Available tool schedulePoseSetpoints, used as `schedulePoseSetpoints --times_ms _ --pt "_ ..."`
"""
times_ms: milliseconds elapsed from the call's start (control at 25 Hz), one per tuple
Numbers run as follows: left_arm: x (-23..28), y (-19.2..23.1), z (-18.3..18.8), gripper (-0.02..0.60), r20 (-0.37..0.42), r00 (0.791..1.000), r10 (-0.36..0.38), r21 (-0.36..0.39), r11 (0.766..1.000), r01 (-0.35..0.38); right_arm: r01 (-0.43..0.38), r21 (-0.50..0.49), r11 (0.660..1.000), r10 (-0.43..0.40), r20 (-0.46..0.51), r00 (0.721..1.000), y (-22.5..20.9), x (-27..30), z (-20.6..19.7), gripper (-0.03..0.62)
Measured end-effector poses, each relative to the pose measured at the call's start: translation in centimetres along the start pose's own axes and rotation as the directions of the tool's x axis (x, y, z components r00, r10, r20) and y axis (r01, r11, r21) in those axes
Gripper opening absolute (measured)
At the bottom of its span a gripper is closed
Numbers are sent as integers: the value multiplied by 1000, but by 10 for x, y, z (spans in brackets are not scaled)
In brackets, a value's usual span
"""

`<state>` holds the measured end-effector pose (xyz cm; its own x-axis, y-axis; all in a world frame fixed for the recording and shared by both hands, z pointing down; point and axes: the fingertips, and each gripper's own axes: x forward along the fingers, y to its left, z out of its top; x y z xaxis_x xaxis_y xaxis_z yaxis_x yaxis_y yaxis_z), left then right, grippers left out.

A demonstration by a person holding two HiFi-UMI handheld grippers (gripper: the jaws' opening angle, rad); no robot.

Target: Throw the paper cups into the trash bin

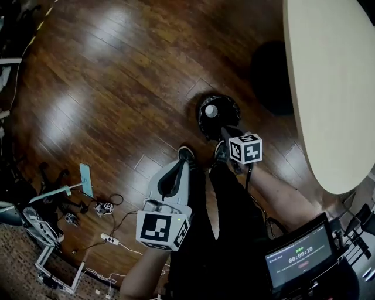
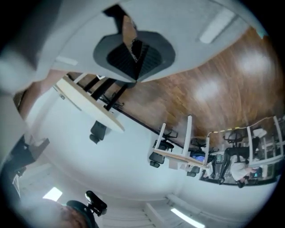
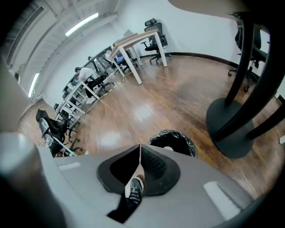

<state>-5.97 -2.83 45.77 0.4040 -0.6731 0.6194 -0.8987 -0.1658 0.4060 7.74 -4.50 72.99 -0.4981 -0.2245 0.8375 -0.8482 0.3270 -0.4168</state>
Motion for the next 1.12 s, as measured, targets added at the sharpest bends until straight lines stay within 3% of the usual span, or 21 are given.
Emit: schedulePoseSetpoints --times_ms 200,320,480,680,880,1120 --pt "-63 -24 18 3 -24 997 -77 104 991 79 2 11 1000 -3 112 994 52 -96 33 15" --pt "-92 -34 46 3 27 991 -130 172 977 123 -8 -30 1000 15 236 972 83 -161 71 14" --pt "-134 -57 66 3 82 982 -167 184 971 150 -33 13 999 27 321 947 127 -263 73 14" --pt "-143 -71 79 4 121 971 -208 180 966 184 -14 31 999 -1 457 890 152 -342 83 12" --pt "-158 -93 67 3 103 964 -245 236 948 215 7 -15 1000 3 539 842 175 -384 71 11" --pt "-175 -119 44 3 131 973 -190 226 961 157 16 -129 992 72 648 758 185 -443 76 11"
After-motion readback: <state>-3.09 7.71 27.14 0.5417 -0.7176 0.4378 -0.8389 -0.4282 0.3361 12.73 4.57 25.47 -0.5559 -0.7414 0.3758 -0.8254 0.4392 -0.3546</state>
